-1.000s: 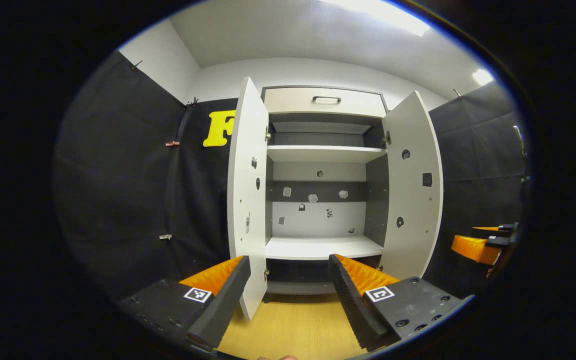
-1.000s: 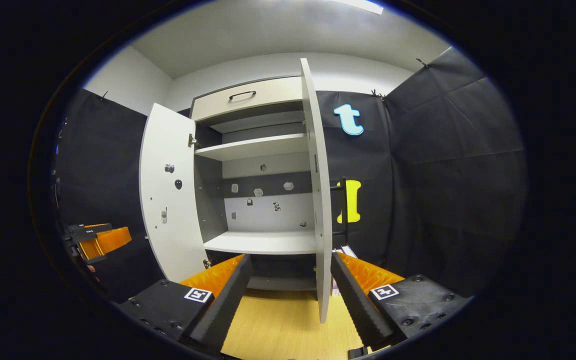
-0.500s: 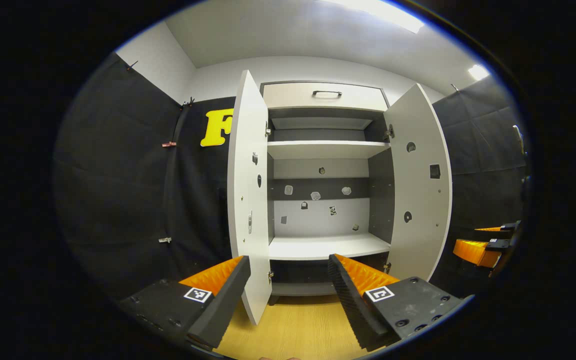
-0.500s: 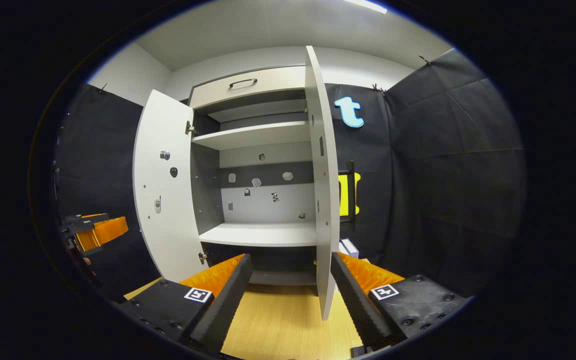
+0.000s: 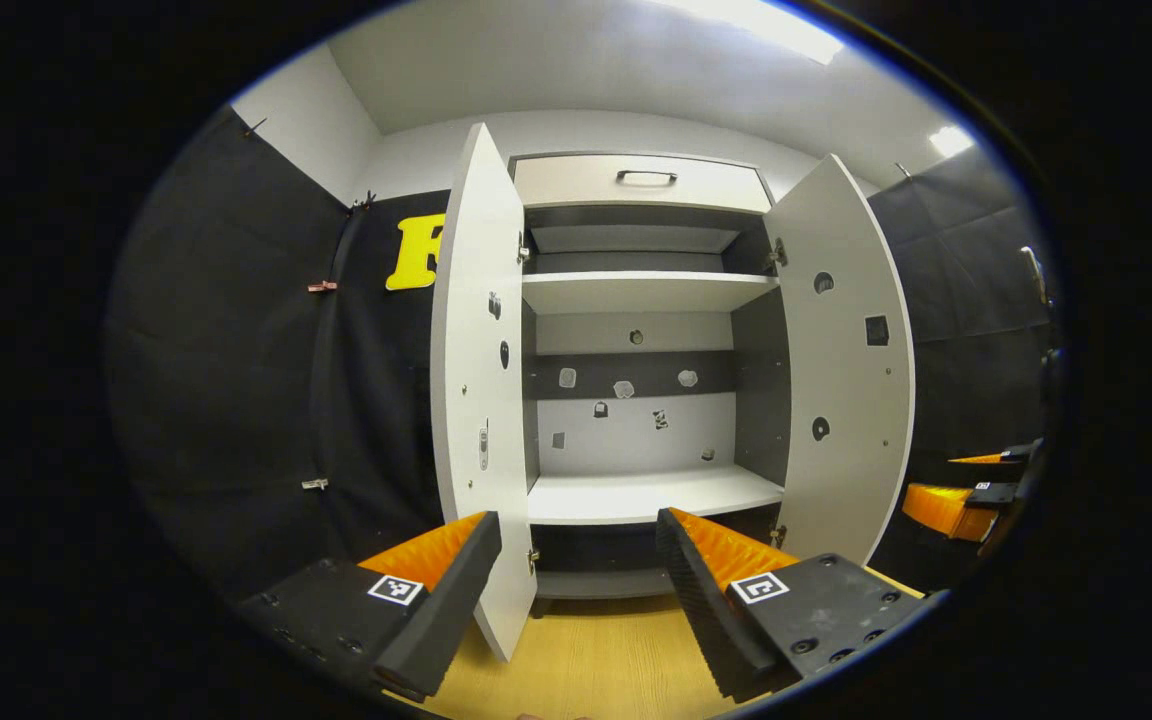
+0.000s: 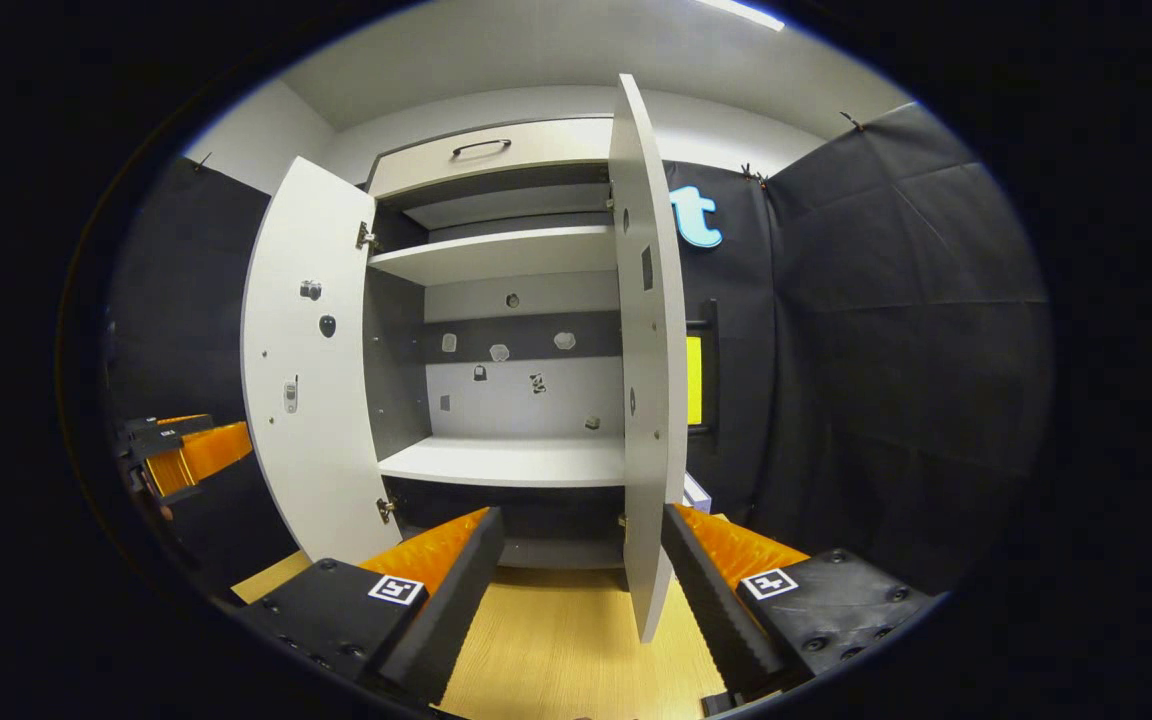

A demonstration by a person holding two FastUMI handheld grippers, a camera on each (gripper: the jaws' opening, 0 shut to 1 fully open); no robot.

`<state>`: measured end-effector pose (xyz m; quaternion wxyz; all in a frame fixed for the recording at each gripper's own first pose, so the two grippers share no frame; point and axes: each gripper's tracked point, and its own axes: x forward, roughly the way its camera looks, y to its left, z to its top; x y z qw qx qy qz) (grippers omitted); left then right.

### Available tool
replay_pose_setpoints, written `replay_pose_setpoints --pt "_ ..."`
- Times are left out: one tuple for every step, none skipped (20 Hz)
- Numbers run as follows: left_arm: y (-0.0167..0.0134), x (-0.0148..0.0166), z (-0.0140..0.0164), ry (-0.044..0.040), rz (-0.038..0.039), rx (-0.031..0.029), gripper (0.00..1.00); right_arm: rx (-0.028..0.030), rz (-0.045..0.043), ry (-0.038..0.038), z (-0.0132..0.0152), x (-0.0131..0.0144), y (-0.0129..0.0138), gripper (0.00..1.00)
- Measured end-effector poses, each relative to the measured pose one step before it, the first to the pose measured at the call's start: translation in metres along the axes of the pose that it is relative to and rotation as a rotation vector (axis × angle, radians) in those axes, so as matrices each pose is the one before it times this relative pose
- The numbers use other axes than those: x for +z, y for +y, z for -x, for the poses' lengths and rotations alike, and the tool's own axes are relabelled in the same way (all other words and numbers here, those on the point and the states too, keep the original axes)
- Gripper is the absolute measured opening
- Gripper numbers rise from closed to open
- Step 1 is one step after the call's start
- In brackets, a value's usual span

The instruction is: Open the right door of the double-door shoe cabinet with the right hand, and open the left door with the left hand.

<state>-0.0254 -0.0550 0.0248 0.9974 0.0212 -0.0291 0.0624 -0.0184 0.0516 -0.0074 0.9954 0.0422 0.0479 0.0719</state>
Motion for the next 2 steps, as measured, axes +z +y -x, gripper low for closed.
replay_pose_setpoints --pt "0.00276 -0.00083 -0.00196 -0.00339 0.00428 0.00440 0.95 -0.00293 -0.00035 0.00035 -0.00015 -0.00133 0.00085 0.99" --pt "0.00179 -0.00191 -0.00135 -0.00285 0.00515 0.00225 0.96 -0.00312 0.00082 -0.00277 -0.00101 -0.00063 0.00084 0.99"
